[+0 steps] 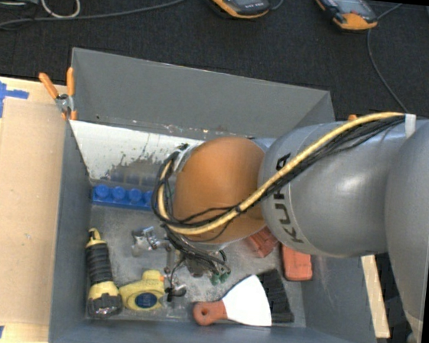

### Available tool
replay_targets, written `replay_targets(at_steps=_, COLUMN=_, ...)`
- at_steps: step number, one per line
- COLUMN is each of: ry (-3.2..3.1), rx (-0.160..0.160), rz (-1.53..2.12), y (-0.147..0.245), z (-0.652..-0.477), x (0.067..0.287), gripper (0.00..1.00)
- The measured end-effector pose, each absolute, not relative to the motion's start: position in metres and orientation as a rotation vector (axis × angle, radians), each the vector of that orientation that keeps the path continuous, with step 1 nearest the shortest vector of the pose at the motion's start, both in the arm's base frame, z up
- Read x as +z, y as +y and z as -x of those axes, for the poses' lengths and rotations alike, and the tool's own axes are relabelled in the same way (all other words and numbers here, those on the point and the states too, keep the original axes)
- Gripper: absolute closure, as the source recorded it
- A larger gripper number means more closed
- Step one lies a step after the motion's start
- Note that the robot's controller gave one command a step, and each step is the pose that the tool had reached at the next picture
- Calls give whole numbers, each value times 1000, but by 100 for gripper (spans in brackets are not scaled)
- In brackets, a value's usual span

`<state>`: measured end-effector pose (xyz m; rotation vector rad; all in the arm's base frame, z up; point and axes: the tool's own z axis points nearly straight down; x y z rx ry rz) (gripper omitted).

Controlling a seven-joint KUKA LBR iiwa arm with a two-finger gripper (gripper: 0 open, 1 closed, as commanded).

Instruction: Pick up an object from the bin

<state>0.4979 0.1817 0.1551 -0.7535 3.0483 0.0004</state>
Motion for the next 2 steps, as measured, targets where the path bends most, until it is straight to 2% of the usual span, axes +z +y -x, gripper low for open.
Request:
replay_targets(at_steps=1, ry=3047, rx=1, rz=799, y=184, z=-508, x=116, gripper=0)
replay_targets(at_steps=2, ry=2907, rx=3, rz=1186, y=188, z=-491, x=75, gripper=0)
